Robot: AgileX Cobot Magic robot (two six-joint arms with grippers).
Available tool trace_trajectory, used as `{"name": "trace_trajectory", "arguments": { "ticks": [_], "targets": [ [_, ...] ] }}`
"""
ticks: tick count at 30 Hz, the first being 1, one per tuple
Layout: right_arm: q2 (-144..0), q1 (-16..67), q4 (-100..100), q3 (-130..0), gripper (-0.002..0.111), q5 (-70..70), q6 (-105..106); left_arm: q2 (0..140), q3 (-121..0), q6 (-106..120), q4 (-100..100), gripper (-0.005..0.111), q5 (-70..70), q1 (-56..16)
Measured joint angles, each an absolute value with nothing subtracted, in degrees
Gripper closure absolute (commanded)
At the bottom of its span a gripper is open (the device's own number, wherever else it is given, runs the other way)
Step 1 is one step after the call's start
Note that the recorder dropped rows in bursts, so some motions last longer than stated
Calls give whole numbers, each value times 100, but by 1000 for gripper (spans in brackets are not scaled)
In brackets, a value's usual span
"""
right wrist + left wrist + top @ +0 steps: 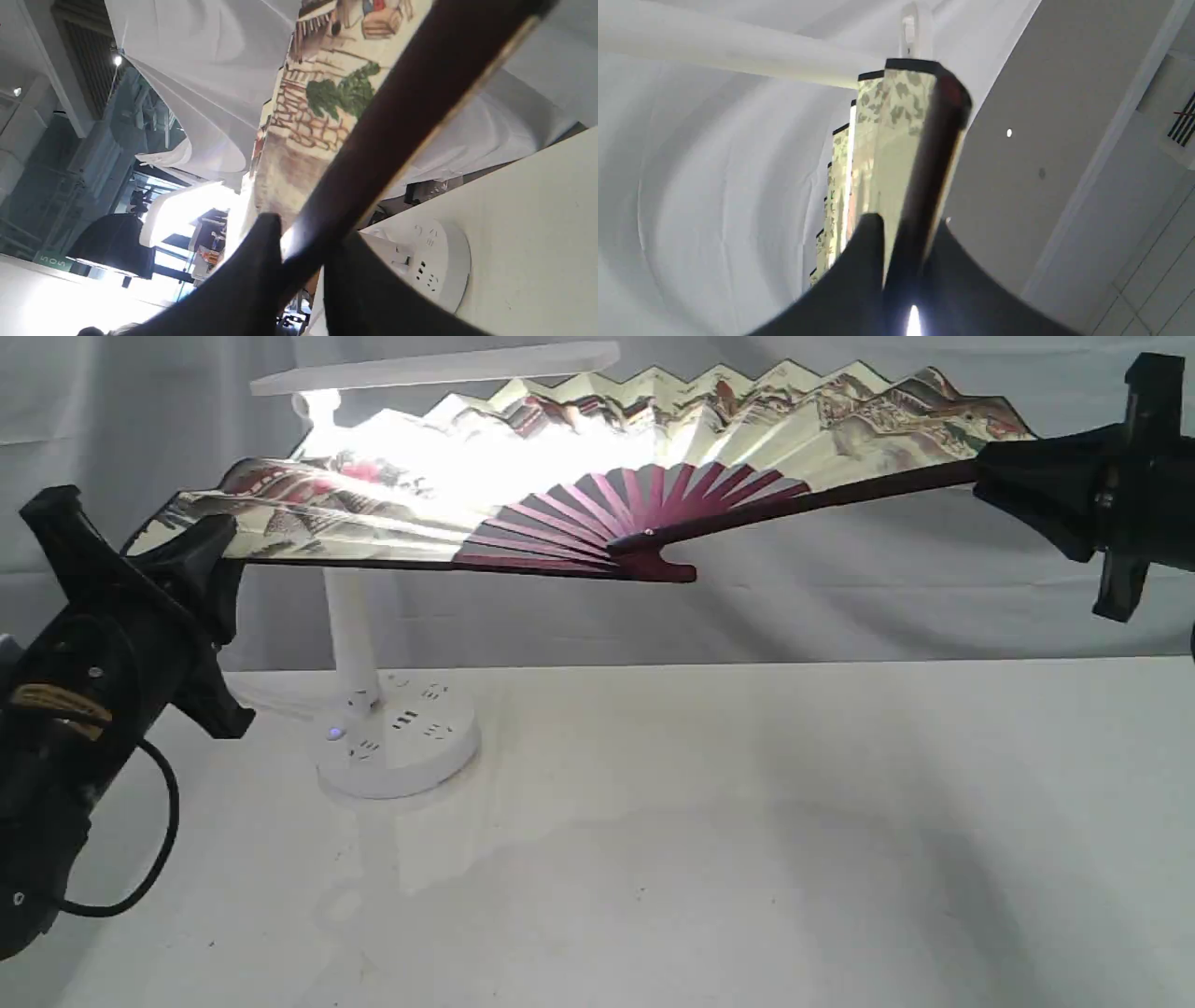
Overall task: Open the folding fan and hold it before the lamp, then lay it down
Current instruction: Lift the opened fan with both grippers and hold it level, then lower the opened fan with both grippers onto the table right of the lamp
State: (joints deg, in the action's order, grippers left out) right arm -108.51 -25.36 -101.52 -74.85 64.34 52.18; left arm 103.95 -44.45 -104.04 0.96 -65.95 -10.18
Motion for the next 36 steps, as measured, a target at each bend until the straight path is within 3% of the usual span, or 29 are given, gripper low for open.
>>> {"name": "trace_trajectory", "arguments": {
  "ticks": [23, 36],
  "targets": [
    [-10851, -2582, -10141, -6429, 108, 6046, 5233, 10391, -3994, -10397, 698, 107, -6172, -996],
    [-10842, -3337, -9886, -5558, 108, 6088, 5599, 10700, -3952, -10272, 1040, 107, -5907, -1223]
  ]
}}
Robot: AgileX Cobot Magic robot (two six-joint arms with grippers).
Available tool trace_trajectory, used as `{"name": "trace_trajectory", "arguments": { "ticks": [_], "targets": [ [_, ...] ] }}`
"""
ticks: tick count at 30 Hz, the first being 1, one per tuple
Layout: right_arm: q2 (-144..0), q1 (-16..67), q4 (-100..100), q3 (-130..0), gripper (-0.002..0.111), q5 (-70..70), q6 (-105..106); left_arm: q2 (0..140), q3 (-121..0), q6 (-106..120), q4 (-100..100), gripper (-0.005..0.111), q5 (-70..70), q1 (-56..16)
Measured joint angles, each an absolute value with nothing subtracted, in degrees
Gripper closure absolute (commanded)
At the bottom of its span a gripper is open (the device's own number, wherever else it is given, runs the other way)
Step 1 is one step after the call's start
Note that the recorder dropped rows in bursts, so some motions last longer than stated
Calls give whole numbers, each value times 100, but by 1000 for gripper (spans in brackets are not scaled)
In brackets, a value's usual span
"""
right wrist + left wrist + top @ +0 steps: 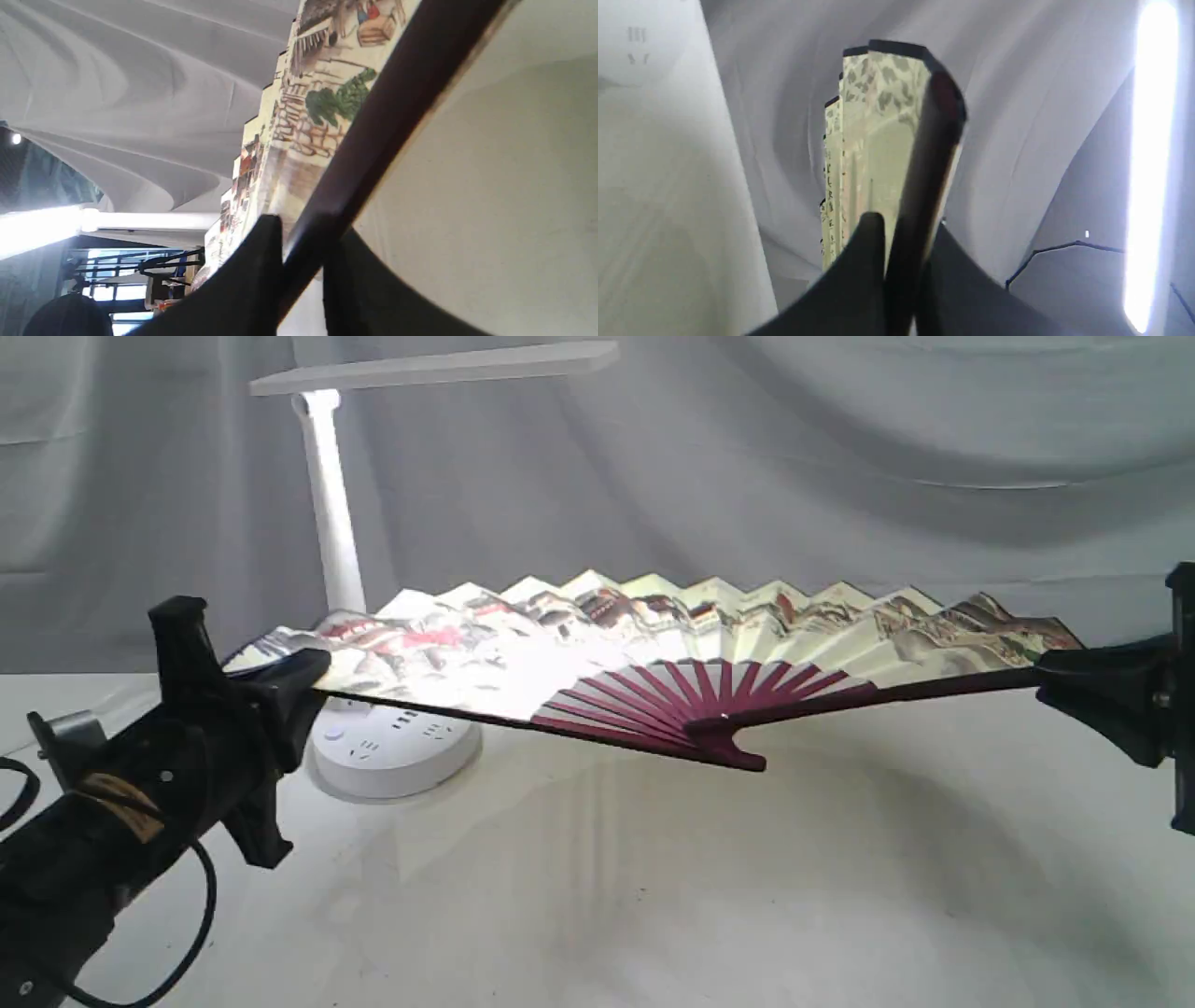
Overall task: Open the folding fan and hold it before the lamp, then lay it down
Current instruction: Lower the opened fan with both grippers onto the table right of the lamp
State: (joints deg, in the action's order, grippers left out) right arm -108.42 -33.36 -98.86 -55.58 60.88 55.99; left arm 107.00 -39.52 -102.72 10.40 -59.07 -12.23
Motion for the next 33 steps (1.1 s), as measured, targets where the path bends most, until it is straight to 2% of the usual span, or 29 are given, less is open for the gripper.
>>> {"name": "trace_trajectory", "arguments": {
  "ticks": [10, 33],
  "targets": [
    [-10842, -3671, -9490, -5409, 108, 5676, 5724, 11380, -4126, -10272, 790, 107, -5907, -1665],
    [-10842, -3898, -9296, -5375, 108, 4843, 5712, 12352, -4782, -10269, 1138, 107, -6043, -1797]
  ]
}}
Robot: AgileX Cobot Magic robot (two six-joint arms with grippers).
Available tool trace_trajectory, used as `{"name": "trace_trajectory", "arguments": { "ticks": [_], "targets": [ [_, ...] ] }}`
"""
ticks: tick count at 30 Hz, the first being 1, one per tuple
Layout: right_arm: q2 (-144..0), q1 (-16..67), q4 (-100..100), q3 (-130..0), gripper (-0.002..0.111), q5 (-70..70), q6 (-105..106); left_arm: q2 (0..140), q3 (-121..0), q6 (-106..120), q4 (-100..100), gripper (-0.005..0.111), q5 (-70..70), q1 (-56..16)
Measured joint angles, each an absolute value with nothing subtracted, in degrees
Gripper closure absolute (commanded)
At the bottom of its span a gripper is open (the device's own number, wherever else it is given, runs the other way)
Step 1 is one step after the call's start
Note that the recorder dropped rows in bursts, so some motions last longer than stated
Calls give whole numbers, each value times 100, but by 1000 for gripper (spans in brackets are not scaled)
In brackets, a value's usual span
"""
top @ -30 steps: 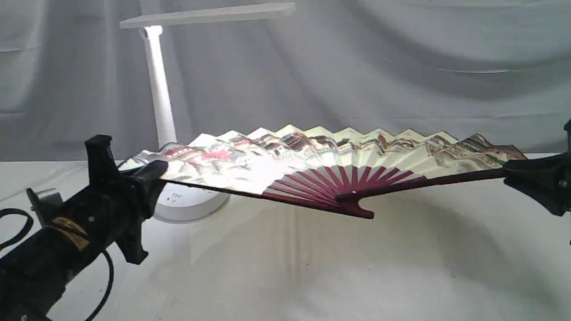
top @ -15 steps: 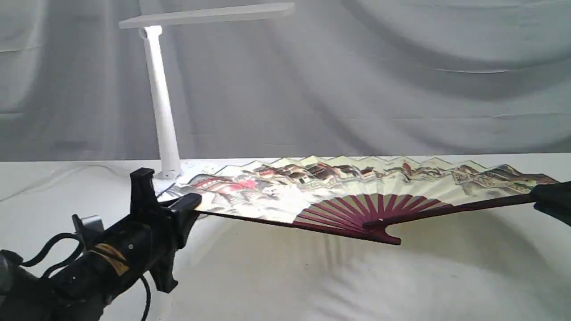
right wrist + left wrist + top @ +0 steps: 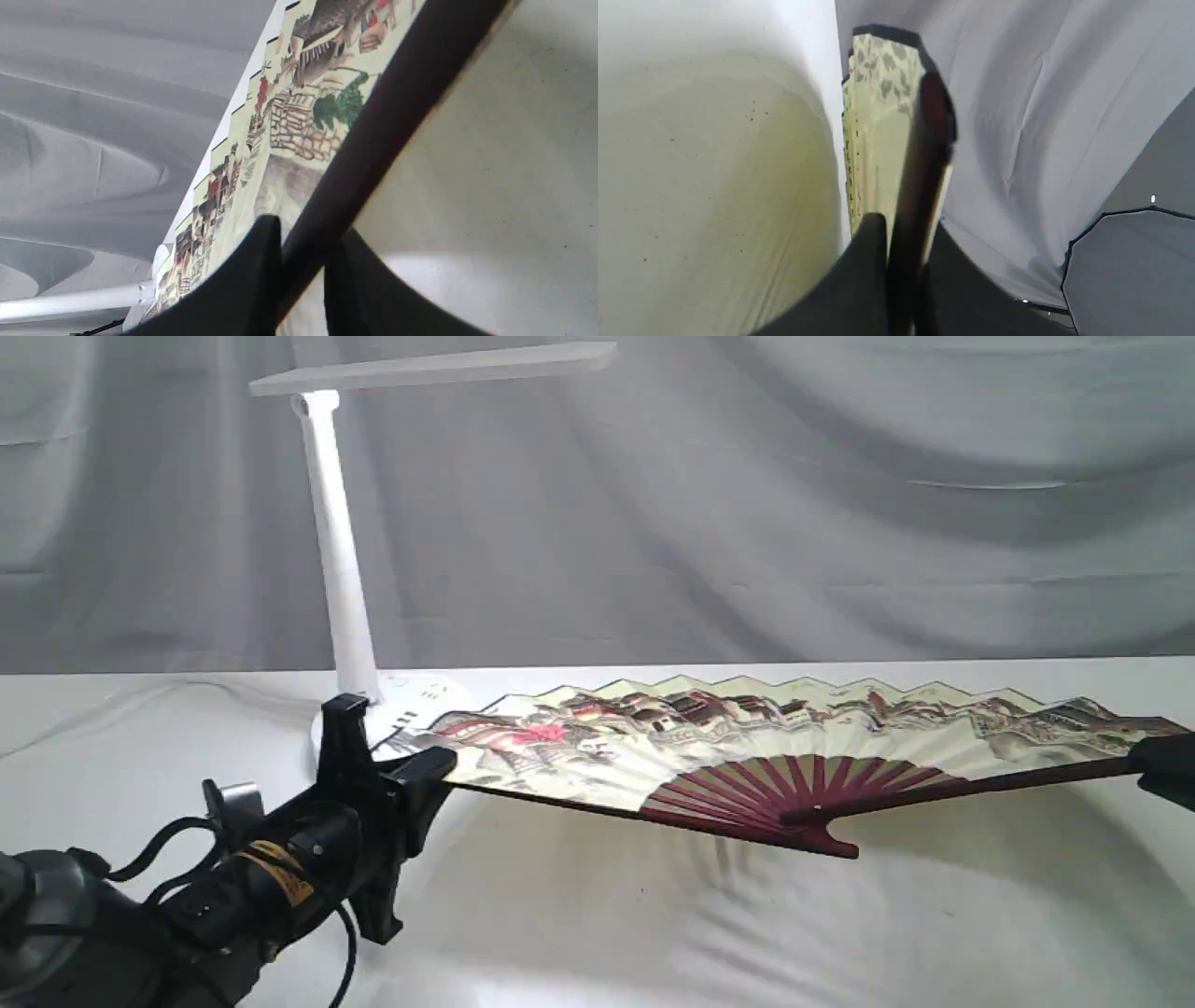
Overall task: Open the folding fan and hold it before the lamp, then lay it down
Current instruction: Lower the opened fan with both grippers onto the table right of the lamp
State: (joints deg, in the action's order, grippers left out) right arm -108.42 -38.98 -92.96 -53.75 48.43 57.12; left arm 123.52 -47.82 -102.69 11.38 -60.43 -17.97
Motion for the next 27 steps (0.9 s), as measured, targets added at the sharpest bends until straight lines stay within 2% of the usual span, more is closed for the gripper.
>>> {"name": "trace_trajectory", "arguments": {
  "ticks": [4, 8, 13, 17, 27],
  "targets": [
    [-10842, -3898, -9296, -5375, 108, 4833, 5712, 12391, -4806, -10269, 1081, 106, -6016, -1864],
    [-10842, -3898, -9306, -5375, 108, 4782, 5712, 12391, -4806, -10269, 1004, 99, -6004, -1919],
    [-10842, -3934, -9294, -5375, 94, 4570, 5723, 12391, -4836, -10296, 857, 88, -6017, -1919],
    [-10842, -3947, -9274, -5375, 84, 4311, 5805, 12391, -4872, -10306, 802, 86, -6052, -1907],
    [-10853, -3947, -9240, -5375, 83, 4054, 6053, 12391, -4892, -10306, 889, 84, -6131, -1907]
  ]
}}
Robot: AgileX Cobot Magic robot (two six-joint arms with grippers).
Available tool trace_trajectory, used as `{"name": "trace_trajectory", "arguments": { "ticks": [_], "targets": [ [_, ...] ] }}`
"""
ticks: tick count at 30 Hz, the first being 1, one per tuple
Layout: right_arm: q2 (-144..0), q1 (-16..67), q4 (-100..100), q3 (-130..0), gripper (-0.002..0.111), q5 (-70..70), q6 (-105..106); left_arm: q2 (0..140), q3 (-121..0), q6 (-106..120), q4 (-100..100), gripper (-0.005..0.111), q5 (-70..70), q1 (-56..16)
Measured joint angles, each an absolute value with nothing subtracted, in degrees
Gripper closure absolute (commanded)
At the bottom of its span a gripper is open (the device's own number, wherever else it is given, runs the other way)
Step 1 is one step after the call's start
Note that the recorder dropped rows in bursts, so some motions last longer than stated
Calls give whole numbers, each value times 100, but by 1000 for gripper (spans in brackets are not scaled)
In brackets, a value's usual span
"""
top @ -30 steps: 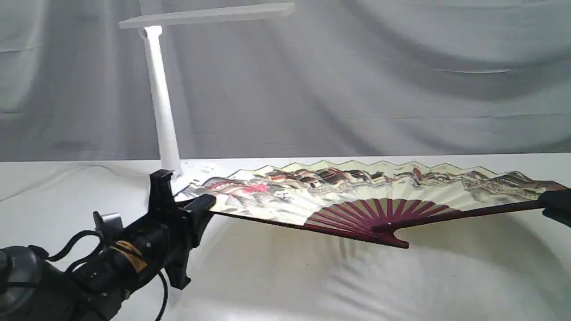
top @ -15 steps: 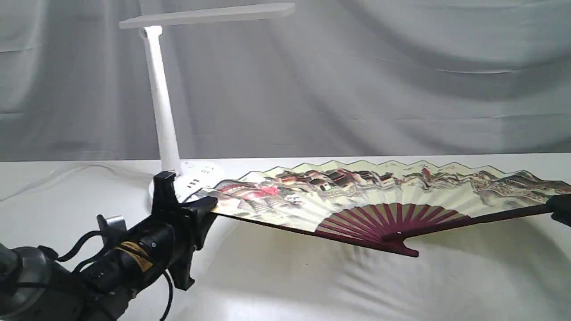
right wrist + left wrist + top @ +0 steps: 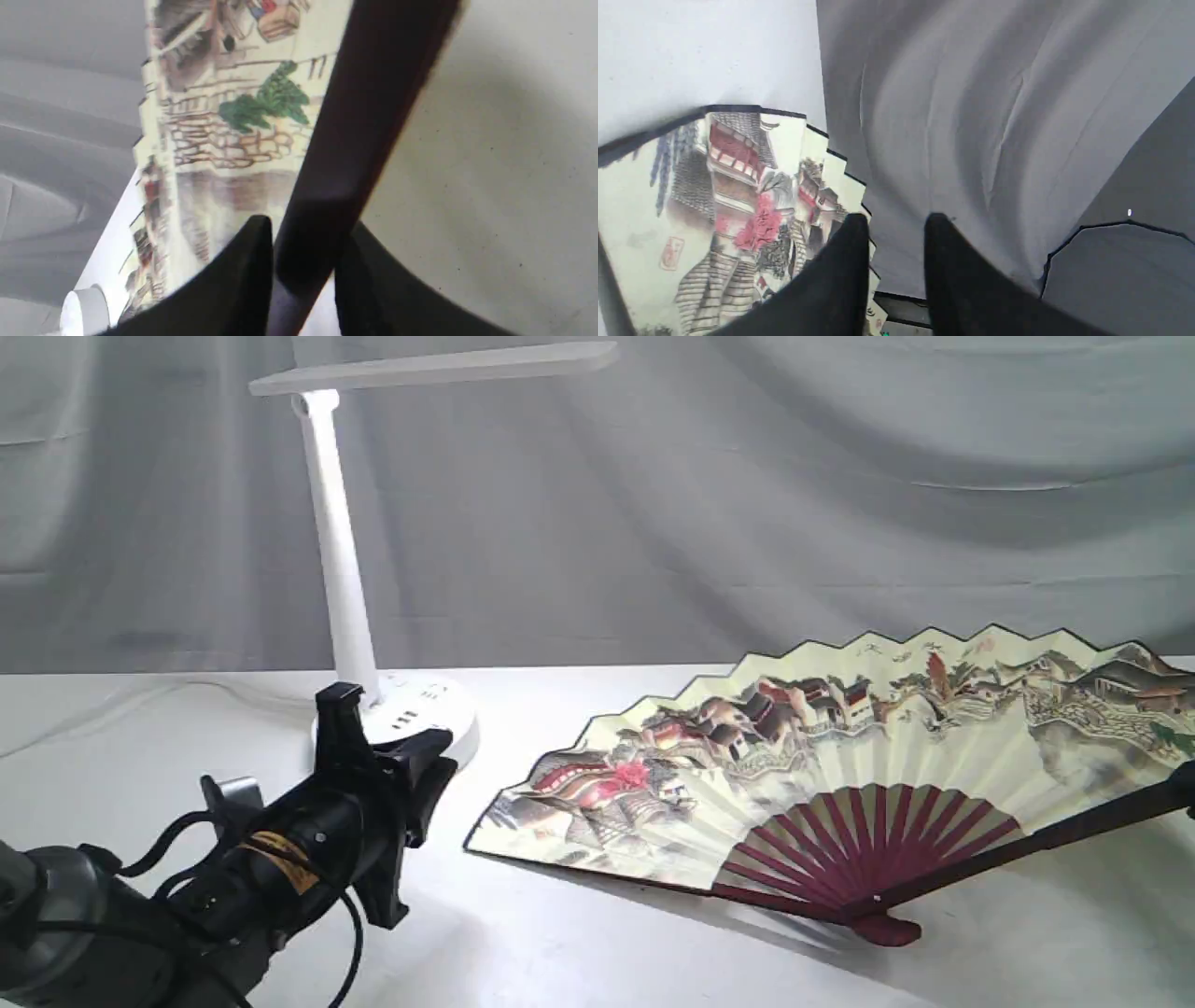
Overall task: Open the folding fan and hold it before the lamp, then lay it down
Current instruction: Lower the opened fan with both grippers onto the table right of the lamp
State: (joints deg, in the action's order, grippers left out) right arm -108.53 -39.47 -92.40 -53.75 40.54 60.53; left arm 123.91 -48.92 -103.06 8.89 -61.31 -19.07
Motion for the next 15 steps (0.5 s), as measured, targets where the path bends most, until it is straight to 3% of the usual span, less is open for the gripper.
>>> {"name": "trace_trajectory", "arguments": {
  "ticks": [5, 9, 15],
  "targets": [
    [-10865, -3947, -9250, -5375, 82, 3953, 6064, 12391, -4892, -10306, 1010, 70, -6131, -1907],
    [-10879, -3947, -9333, -5375, 73, 3910, 6116, 12391, -4892, -10306, 1131, 60, -6153, -1907],
    [-11138, -3947, -9714, -5375, 55, 3571, 6507, 12391, -4892, -10296, 1398, 59, -6262, -1899]
  ]
}}
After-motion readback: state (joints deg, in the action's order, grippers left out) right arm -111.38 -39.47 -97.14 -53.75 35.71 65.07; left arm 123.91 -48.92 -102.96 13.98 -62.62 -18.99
